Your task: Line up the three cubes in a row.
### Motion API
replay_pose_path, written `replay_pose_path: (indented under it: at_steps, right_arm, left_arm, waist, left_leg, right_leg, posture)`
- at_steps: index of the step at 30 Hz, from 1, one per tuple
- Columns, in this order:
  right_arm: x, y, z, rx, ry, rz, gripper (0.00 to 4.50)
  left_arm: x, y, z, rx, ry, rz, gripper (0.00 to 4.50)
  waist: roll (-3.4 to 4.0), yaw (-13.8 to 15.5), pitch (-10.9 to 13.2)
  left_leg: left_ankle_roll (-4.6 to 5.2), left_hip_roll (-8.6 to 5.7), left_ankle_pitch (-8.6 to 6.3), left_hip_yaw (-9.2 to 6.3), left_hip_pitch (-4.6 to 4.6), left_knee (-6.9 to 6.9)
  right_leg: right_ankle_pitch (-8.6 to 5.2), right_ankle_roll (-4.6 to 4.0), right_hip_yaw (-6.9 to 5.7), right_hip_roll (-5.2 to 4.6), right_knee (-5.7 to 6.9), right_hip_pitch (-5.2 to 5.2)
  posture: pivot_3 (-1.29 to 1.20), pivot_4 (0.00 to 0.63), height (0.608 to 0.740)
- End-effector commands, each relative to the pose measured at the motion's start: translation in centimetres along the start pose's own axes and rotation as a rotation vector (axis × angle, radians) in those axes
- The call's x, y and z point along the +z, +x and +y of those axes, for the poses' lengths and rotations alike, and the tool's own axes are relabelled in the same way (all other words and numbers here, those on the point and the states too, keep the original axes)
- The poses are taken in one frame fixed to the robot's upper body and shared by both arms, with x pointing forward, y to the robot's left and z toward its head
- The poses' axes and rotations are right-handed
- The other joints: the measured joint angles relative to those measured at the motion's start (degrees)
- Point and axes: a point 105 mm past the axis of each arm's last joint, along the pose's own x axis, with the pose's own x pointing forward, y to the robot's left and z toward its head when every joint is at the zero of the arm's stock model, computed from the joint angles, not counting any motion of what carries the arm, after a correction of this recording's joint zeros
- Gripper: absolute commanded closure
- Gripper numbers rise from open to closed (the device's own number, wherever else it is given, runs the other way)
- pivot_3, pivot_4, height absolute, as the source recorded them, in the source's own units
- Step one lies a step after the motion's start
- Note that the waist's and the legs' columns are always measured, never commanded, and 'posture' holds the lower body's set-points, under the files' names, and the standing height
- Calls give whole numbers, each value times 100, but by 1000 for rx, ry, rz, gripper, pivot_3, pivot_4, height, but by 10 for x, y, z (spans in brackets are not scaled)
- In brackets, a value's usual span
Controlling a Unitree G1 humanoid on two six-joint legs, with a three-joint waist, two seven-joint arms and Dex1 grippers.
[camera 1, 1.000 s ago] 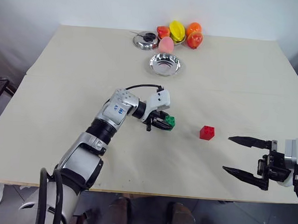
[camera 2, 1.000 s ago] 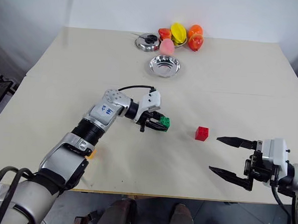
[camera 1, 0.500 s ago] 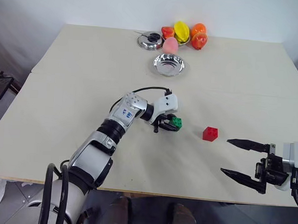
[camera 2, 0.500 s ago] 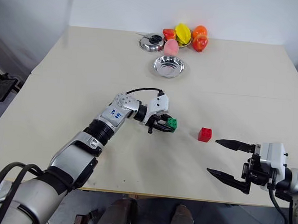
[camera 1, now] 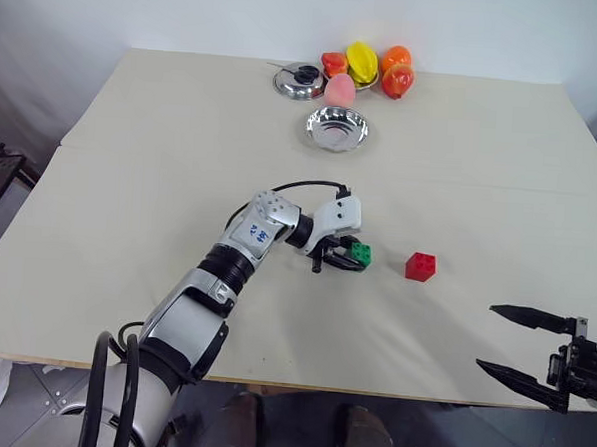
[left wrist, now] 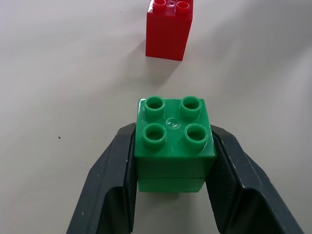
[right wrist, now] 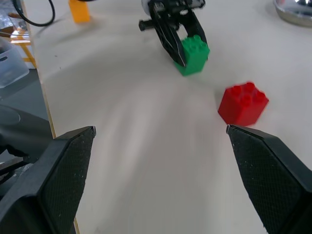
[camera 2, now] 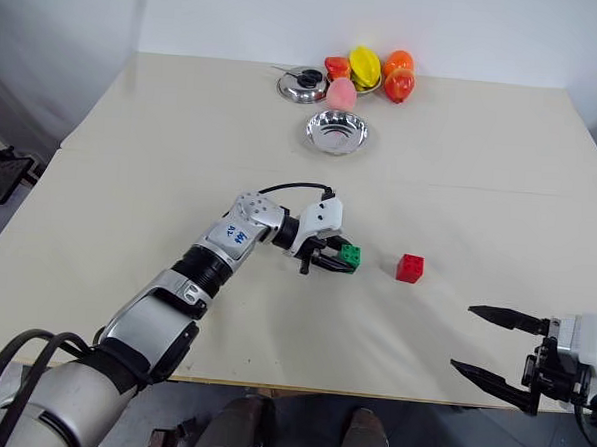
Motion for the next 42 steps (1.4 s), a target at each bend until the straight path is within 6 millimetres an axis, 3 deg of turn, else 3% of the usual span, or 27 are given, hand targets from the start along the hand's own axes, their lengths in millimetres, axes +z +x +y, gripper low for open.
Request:
replay_pose_path:
  at_steps: [1, 5, 9, 15, 18, 20, 22, 24, 27, 34, 39, 42]
  right_arm:
    - [8, -3, -1, -17, -41, -20, 0]
    - [10, 2, 0, -10, -44, -28, 0]
    - [14, 5, 0, -4, -48, -36, 0]
    - [17, 8, -3, 6, -49, -40, 0]
    - [19, 12, -3, 28, -36, -65, 0]
    - [34, 27, -9, 62, -74, -126, 0]
    - [42, 35, -12, 81, -78, -154, 0]
    - [47, 44, -12, 113, -78, -180, 0]
    - [53, 54, -8, 163, -89, -216, 0]
    - [63, 81, 8, 298, -131, -285, 0]
    - [66, 88, 13, 363, -136, -307, 0]
    - [65, 93, 19, 452, -124, -279, 0]
  left_arm:
    - [3, 3, -2, -9, 26, -1, 2258]
    - [7, -1, 5, 30, 31, -27, 1259]
    - [18, -22, 5, -4, 71, -96, 101]
    - [31, -82, -1, -94, 159, -182, 101]
    - [41, -121, 6, -30, 165, -269, 101]
    - [45, -168, 8, 90, 217, -371, 101]
    - [44, -191, 3, 130, 257, -397, 101]
    - [27, -211, -1, 257, 286, -363, 44]
    - [10, -243, -16, 391, 196, -351, 44]
    - [-66, -302, -77, 669, -128, -229, 44]
    - [-109, -315, -116, 751, -212, -104, 44]
    - [-138, -320, -163, 816, -384, -86, 44]
  waist:
    - [1, -2, 0]
    - [0, -3, 0]
    - [1, -11, 0]
    - [4, -49, -1]
    - [5, -54, -1]
    - [3, -109, 1]
    - [3, -180, 0]
    - [11, -189, -4]
    - [20, -210, -8]
    - [7, -176, -2]
    - [7, -143, -2]
    - [6, -218, -3]
  left_leg:
    - [0, 0, 0, 0, 0, 0]
    - [0, 0, 0, 0, -2, 1]
    - [0, 1, 0, 0, -6, 2]
    - [-1, 1, 0, 0, -12, 2]
    - [0, 1, 1, 0, -12, 4]
    - [0, 1, 1, 0, -12, 7]
    - [0, 4, 1, -1, -13, 11]
    - [0, 5, 1, -2, -11, 8]
    - [0, 3, 1, 1, -1, 1]
    - [1, 8, 0, 0, -3, 7]
    - [0, 9, -1, 0, 2, 6]
    - [-4, 14, -6, 7, 6, -1]
  right_leg:
    - [0, 0, 0, 0, 0, 0]
    - [1, -1, 0, 0, 0, -2]
    - [1, -1, 0, 0, 1, -7]
    - [1, -1, 0, 1, 5, -15]
    - [1, -2, 0, 1, 7, -14]
    - [1, -2, 0, 1, 8, -14]
    - [5, -4, 1, 1, 13, -16]
    - [5, -4, 1, 1, 14, -16]
    - [5, -4, 7, 1, 13, -12]
    - [5, -4, 11, 2, 20, -13]
    - [6, -7, 12, 3, 21, -12]
    - [7, -9, 16, 6, 17, -15]
  posture:
    - [0, 150, 740]
    - [0, 150, 740]
    - [0, 150, 740]
    - [0, 150, 740]
    - [0, 150, 740]
    - [0, 150, 740]
    - [0, 150, 740]
    - [0, 150, 740]
    - [0, 150, 740]
    - [0, 150, 740]
    - [0, 150, 740]
    - [0, 150, 740]
